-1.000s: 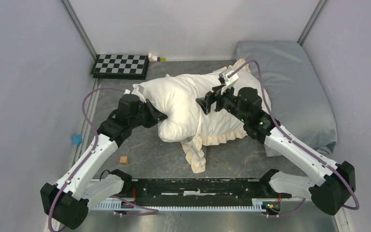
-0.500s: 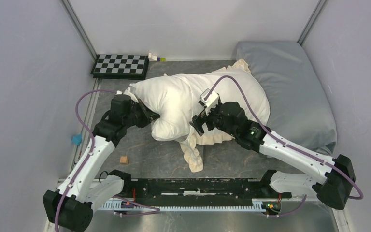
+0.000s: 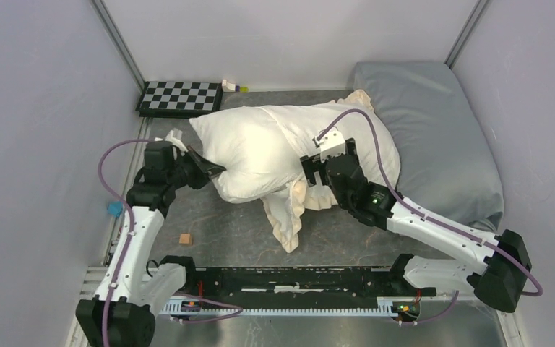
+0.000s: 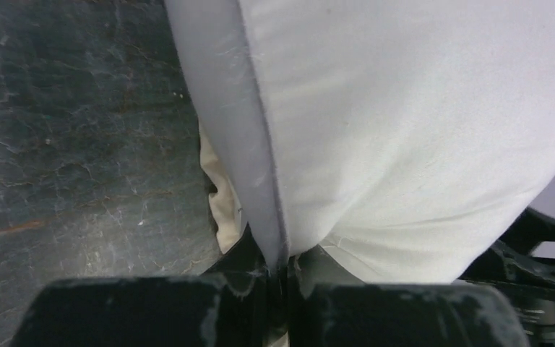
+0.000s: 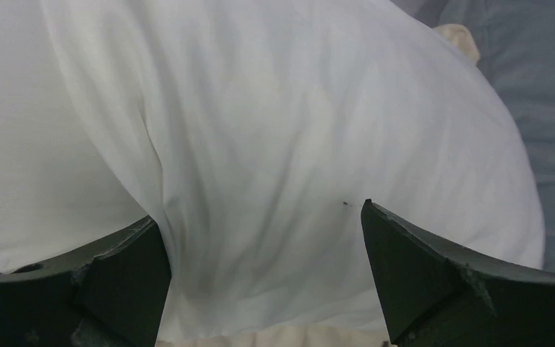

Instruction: Remove the pillowcase from the pillow

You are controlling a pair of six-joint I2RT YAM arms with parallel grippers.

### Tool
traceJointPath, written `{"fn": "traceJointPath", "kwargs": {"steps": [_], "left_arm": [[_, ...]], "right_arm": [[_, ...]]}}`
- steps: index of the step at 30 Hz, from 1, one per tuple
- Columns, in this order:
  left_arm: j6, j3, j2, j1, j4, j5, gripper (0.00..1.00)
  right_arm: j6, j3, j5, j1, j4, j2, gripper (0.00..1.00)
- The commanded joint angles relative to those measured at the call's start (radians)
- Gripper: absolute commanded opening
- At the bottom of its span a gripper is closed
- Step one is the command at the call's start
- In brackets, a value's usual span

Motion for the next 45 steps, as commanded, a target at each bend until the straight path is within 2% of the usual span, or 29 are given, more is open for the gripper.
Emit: {"fn": "traceJointPath", "kwargs": {"steps": [1,3,6,11,14,19,22,29,31,34,39,41,45], "left_arm": [[0.07,0.031,-0.026,0.255,0.025,0.094,0.02],[0.077,0.041,-0.024,0.317,0.001,0.098,0.02],[0.052,0.023,-0.036,0.346,0.012,0.083,0.02],[0.018,-0.031,-0.066,0.368,0.078,0.138,0.02],[-0.013,-0.056,-0.093,0.368,0.127,0.202,0.02],[-0.065,-0.077,-0.151,0.362,0.172,0.256,0.02],[-0.072,-0.072,-0.162,0.351,0.172,0.259,0.02],[-0.112,-0.078,-0.166,0.32,0.197,0.27,0.02],[-0.127,-0.072,-0.179,0.316,0.197,0.275,0.02],[-0.156,-0.056,-0.204,0.315,0.198,0.272,0.02],[-0.209,-0.026,-0.241,0.315,0.197,0.273,0.02],[-0.227,-0.011,-0.248,0.314,0.197,0.272,0.02],[-0.252,0.032,-0.246,0.313,0.197,0.265,0.02]], "right_arm": [[-0.036,-0.062,0.198,-0.133,-0.069,-0.044,0.98],[-0.014,-0.098,0.141,-0.214,-0.055,-0.082,0.98],[0.009,-0.129,0.122,-0.288,-0.049,-0.114,0.98],[0.009,-0.144,0.016,-0.318,-0.02,-0.146,0.98],[-0.039,-0.151,-0.183,-0.318,0.019,-0.174,0.98],[-0.086,-0.089,-0.678,-0.316,0.007,-0.162,0.98],[-0.078,-0.052,-0.779,-0.272,-0.026,-0.162,0.98],[-0.044,0.01,-0.606,-0.024,-0.126,-0.184,0.98],[-0.003,0.0,-0.586,0.021,-0.137,-0.177,0.98],[0.05,-0.042,-0.466,0.09,-0.139,-0.157,0.98],[0.117,-0.087,-0.216,0.107,-0.146,-0.105,0.98],[0.123,-0.101,-0.228,0.107,-0.119,-0.092,0.92],[0.139,-0.154,-0.282,0.107,-0.012,-0.084,0.88]]}}
